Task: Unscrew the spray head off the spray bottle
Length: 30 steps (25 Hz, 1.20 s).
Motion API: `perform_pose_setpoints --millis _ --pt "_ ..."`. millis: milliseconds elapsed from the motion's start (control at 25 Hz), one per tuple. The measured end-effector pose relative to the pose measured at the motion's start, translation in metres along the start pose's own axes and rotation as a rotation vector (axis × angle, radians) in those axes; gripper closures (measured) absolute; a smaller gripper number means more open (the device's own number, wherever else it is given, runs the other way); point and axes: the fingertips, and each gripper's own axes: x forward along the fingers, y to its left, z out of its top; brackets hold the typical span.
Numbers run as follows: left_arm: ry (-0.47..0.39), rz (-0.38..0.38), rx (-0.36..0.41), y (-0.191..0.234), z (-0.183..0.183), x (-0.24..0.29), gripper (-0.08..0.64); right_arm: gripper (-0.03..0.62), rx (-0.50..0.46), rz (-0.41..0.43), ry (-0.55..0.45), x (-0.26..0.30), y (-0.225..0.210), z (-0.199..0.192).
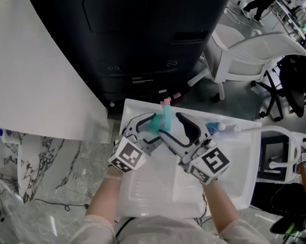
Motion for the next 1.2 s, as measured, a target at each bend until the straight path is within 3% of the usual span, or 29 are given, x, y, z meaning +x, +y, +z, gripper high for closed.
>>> perform_pose_setpoints --millis 640,800,920,1000,1080,1200 --pt "-0.012 0.011 -0.011 0.003 0.004 -0.002 0.244 0.331 0.053 -0.127 -0.02 -0.017 -0.043 -0.003" --pt "-0.014 0.015 -0.015 0.003 0.004 -0.002 0.244 0.368 0.051 -0.146 -0.019 -0.012 -0.042 0.0" --pt "-0.014 0.017 -0.018 0.003 0.003 -0.002 0.244 0.377 0.066 -0.104 -0.044 -0.018 -0.028 0.002" --pt "-0.015 0.016 -0.018 0.003 0.004 -0.002 0.244 0.368 0.098 -0.022 -0.069 -0.019 -0.011 0.003" --pt "-0.016 0.019 -0.019 0.004 0.003 -0.002 0.244 0.34 0.091 0.056 -0.07 -0.013 0.009 0.004" --pt "-0.016 0.026 -0.025 0.004 0.003 -0.003 0.244 0.287 0.044 0.08 -0.065 0.002 0.026 0.007"
